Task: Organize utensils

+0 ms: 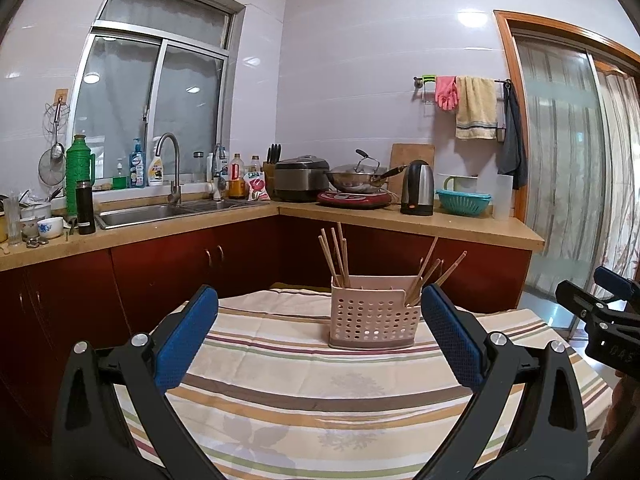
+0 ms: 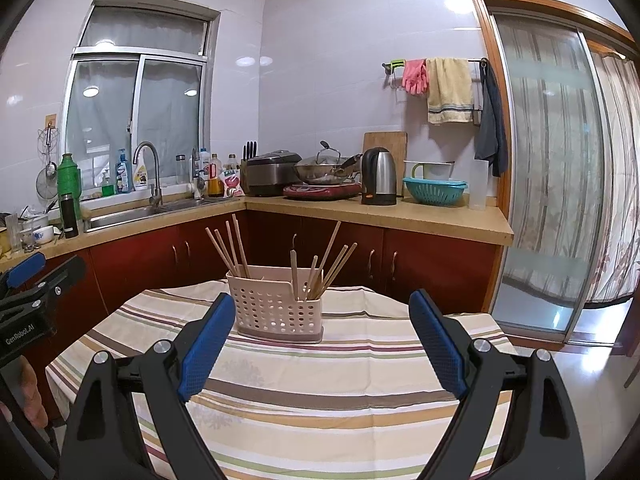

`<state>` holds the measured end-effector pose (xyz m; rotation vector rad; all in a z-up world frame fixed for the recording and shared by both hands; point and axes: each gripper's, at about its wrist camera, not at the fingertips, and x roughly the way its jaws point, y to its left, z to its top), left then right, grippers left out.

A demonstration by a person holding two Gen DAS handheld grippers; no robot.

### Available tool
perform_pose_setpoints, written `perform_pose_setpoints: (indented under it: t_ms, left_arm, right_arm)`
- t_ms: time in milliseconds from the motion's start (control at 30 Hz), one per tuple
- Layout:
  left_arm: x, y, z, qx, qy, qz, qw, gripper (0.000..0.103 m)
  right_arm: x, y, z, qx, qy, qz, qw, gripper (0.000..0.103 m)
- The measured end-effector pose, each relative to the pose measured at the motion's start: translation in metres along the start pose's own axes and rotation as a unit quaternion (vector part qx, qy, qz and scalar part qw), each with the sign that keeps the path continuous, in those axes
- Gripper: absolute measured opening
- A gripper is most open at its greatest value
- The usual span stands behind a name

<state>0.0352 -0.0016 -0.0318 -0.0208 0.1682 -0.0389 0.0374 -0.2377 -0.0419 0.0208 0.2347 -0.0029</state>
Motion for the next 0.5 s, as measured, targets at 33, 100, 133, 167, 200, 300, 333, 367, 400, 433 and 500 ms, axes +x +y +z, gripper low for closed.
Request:
perform_pose_setpoints:
  t_ms: [33,100,133,167,200,300,333,367,400,433,500]
  left_arm:
    - [0.000,0.000,0.000,0.000,-0.001,-0.002,1.0000,0.099]
    - [0.002,-0.001,-0.001,0.002,-0.001,-0.004,1.0000,0.099]
    - [0.003,-0.002,-0.002,0.003,0.000,-0.006,1.0000,0.099]
    - [0.005,-0.001,-0.002,0.002,0.001,-0.008,1.0000,0.099]
    - [0.006,-0.001,-0.003,0.002,0.002,-0.006,1.0000,0.099]
    - [0.012,0.002,-0.005,-0.005,0.003,0.002,1.0000,0.099]
    - [0.014,0.003,-0.005,-0.008,0.005,0.004,0.9999,0.099]
    - [0.019,0.005,-0.006,-0.009,0.010,0.003,0.9999,0.099]
    - [0.022,0.005,-0.007,-0.007,0.014,0.004,0.9999,0.099]
    - [0.029,0.006,-0.009,-0.004,0.022,0.008,0.9997,0.099]
    - [0.044,0.012,-0.014,-0.004,0.041,0.021,0.9989,0.099]
  right_arm:
    - [0.001,0.000,-0.001,0.000,0.001,0.000,1.000,0.086]
    - [0.003,-0.001,-0.002,0.001,0.004,0.000,1.000,0.086]
    - [0.004,-0.001,-0.003,0.001,0.004,0.000,1.000,0.086]
    - [0.004,-0.002,-0.003,0.001,0.005,0.000,1.000,0.086]
    - [0.005,-0.002,-0.004,0.000,0.007,0.000,1.000,0.086]
    - [0.008,-0.003,-0.006,0.001,0.009,-0.001,1.000,0.086]
    - [0.009,-0.004,-0.006,0.001,0.010,-0.001,1.000,0.086]
    - [0.010,-0.005,-0.007,0.002,0.011,-0.002,1.000,0.086]
    - [0.013,-0.007,-0.008,0.003,0.014,-0.002,1.000,0.086]
    - [0.015,-0.009,-0.009,0.004,0.017,-0.003,1.000,0.086]
    - [0.023,-0.013,-0.013,0.007,0.024,-0.006,1.000,0.086]
